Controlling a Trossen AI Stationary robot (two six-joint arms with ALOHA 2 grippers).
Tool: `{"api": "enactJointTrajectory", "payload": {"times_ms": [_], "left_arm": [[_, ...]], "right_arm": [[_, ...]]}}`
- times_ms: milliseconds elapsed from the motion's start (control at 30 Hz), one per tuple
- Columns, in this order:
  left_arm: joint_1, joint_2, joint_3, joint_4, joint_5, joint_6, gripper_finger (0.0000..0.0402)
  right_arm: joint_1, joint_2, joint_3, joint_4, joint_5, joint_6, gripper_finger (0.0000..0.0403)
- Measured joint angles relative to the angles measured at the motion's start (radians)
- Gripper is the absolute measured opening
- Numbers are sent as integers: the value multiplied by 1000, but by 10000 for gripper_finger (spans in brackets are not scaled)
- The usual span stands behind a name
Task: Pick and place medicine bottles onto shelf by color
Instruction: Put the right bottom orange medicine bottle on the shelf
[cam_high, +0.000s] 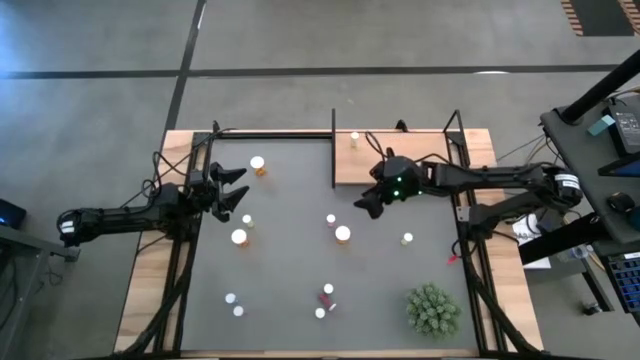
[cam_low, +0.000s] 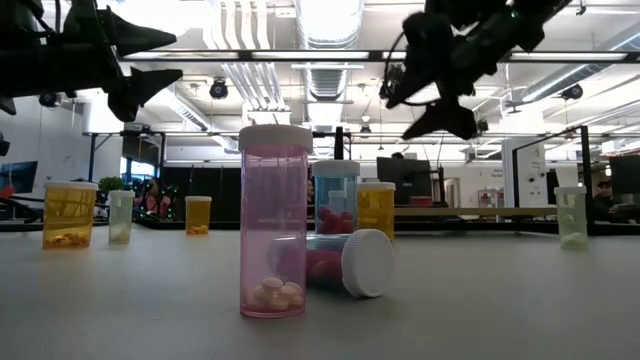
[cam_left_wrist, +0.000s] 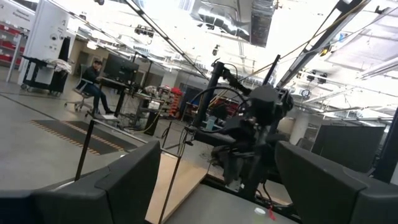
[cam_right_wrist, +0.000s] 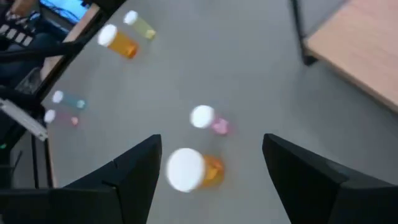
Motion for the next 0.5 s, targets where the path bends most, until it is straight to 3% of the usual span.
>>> {"api": "enactJointTrajectory", "payload": {"times_ms": [133,300,500], "left_arm": [[0,0,0,0,0,0,302],[0,0,0,0,0,0,302],[0,0,0,0,0,0,302]], "right_arm": [[62,62,83,-56,113,32,270],[117,174,254,-320,217,83,270],[169,340,439,-585,237,167,267]]}}
